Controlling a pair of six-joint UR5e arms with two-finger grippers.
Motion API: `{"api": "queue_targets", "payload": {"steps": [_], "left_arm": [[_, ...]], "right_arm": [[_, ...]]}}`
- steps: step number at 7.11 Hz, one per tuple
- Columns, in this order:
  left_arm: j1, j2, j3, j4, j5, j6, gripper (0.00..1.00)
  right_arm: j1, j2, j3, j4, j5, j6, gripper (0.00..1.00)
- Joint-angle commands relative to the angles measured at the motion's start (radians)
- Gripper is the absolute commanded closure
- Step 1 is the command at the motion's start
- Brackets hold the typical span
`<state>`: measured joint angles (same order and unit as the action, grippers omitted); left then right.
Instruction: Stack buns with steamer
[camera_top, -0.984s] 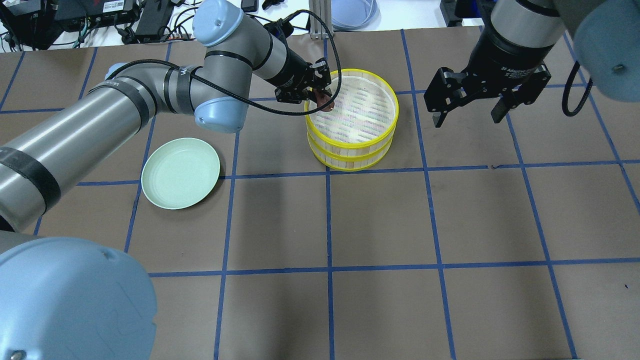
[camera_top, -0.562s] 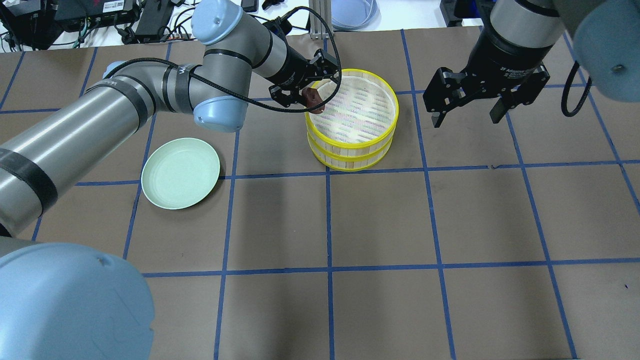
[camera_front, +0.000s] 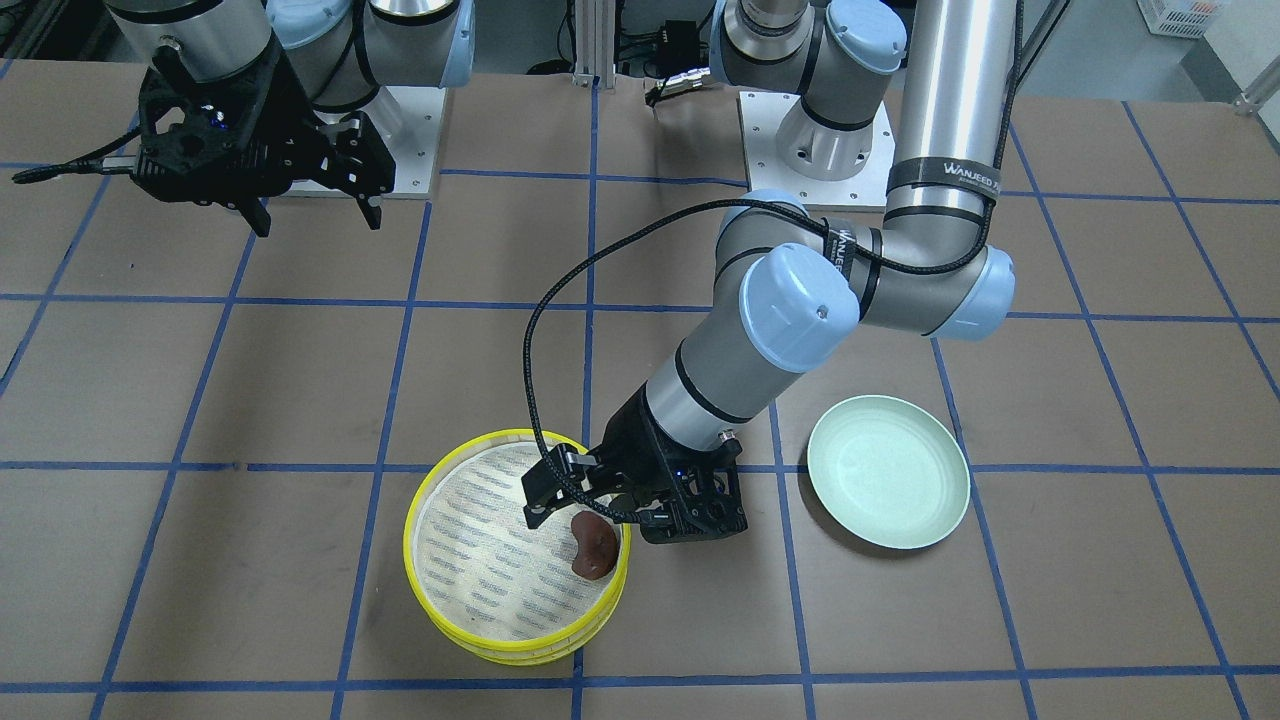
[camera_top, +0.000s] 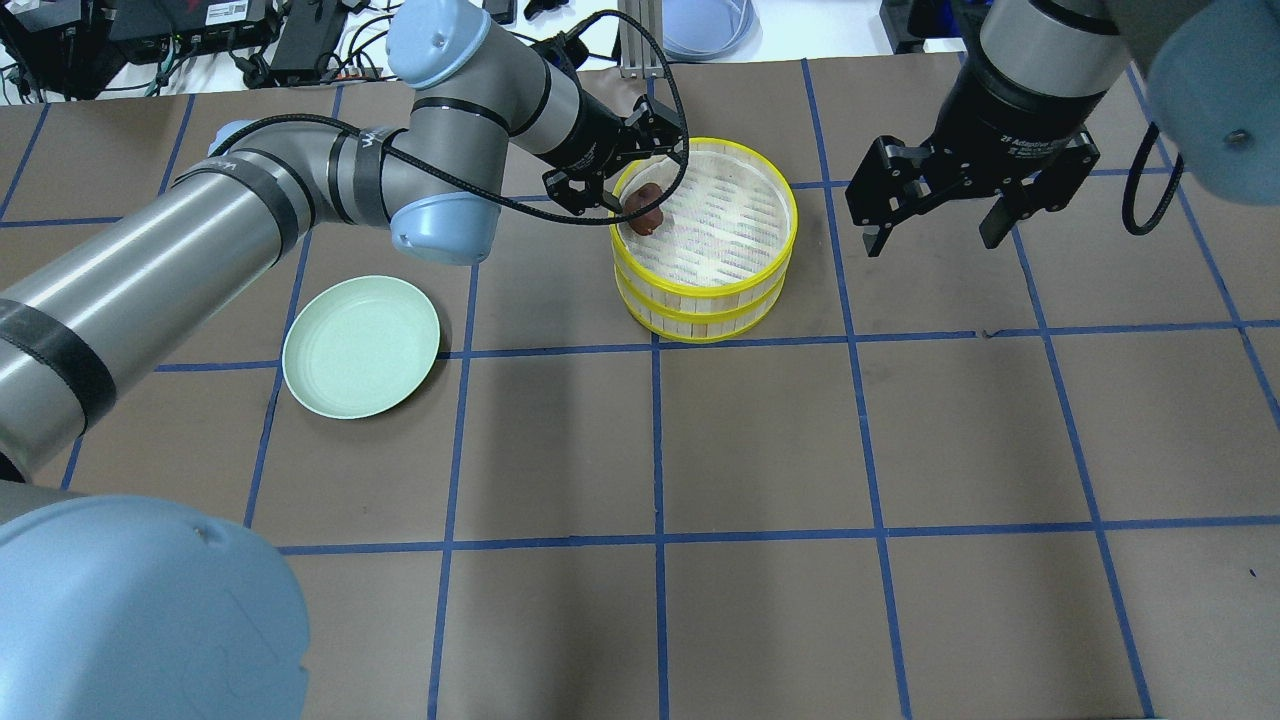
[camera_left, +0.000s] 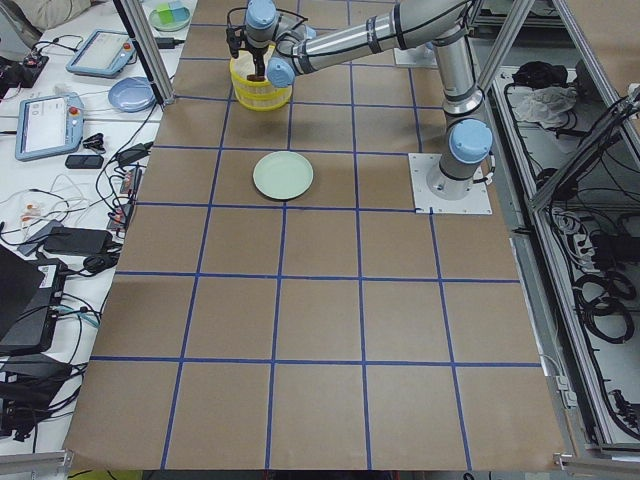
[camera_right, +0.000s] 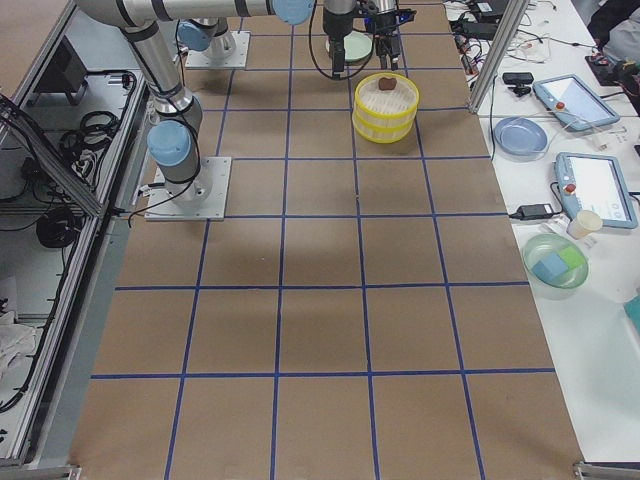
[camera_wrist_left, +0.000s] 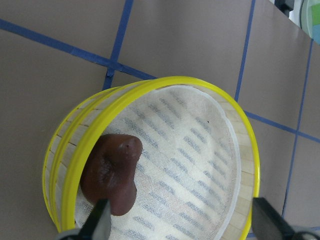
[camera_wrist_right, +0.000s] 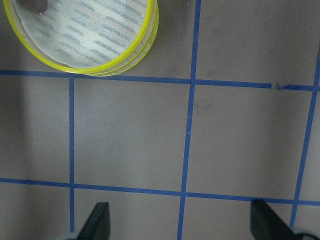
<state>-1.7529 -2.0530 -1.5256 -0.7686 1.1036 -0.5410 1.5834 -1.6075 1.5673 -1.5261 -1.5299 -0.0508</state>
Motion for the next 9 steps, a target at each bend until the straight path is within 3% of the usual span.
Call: {"api": "queue_targets", "payload": {"steps": [1,2,3,4,6,7,9], "left_arm": [[0.065,0.031,0.068,-0.120,0.080,0.132,0.00],[0.131,0.072,0.082,-0.262,0.164,0.224,0.00],[0.201,0.117,0.081,-0.359,0.168,0.340,0.00],[0.278,0.164,0.081,-0.447,0.236,0.486,0.00],[0.332,0.259,0.076,-0.625,0.512,0.585,0.00],[0.319,0.301,0.065,-0.684,0.551,0.585,0.00],[0.311,0.362,0.036,-0.753,0.542,0.585,0.00]], "right_arm": [[0.006,0.014,-0.012,-0.069,-0.065,0.006,0.00],[0.006,0.024,-0.012,-0.098,-0.072,0.006,0.00],[0.006,0.031,-0.012,-0.101,-0.058,0.005,0.00],[0.009,0.025,-0.010,-0.104,-0.056,0.009,0.00],[0.009,0.026,-0.012,-0.117,-0.053,0.025,0.00],[0.010,0.029,-0.012,-0.123,-0.052,0.028,0.00],[0.020,0.026,-0.012,-0.118,-0.055,0.128,0.00]]}}
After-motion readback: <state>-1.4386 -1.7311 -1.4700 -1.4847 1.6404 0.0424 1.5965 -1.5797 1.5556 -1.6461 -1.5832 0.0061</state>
